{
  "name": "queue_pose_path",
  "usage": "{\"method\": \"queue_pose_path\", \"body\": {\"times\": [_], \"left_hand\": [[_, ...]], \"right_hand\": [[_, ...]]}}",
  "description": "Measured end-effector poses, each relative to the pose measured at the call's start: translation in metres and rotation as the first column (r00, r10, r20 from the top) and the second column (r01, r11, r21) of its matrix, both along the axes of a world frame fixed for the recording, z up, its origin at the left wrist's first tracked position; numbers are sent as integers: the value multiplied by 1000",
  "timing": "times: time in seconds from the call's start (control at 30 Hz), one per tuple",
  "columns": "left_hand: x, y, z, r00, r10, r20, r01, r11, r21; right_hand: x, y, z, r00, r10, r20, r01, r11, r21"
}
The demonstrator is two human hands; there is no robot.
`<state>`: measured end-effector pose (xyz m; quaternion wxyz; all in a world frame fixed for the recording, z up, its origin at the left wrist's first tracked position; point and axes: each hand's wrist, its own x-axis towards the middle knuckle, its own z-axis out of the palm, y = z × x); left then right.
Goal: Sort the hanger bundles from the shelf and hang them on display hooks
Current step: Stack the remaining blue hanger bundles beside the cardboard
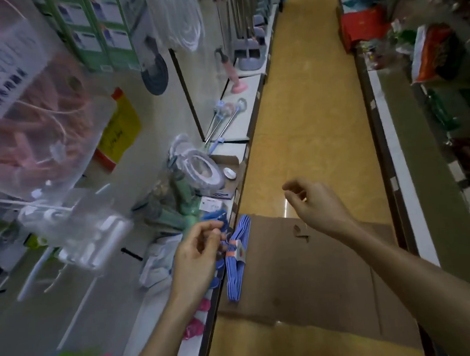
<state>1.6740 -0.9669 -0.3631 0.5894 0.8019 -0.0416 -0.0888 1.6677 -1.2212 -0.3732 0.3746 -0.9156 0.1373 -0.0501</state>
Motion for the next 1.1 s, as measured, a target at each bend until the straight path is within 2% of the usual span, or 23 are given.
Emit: {"method": "queue_pose_path", "body": {"times": [0.1, 0.57, 0.77, 0.93, 1.1], "left_hand": [[18, 2, -65, 999, 29, -12, -29, 999, 18], [76, 5, -417, 999, -41, 32, 36, 990, 138], [93, 16, -519, 999, -7, 42, 0, 986, 164], [118, 24, -572, 994, 93, 58, -96, 993, 66], [129, 31, -606, 988, 127, 89, -128, 992, -2]], "right_hand": [[14, -1, -73, 1000, -1, -17, 1, 1000, 11], [71, 16, -438, 994, 85, -75, -85, 996, 6], [86, 41, -554, 981, 123, -152, -117, 992, 44], [115, 59, -641, 970, 97, -223, -39, 968, 248], [132, 101, -723, 935, 154, -319, 26, 868, 496]]}}
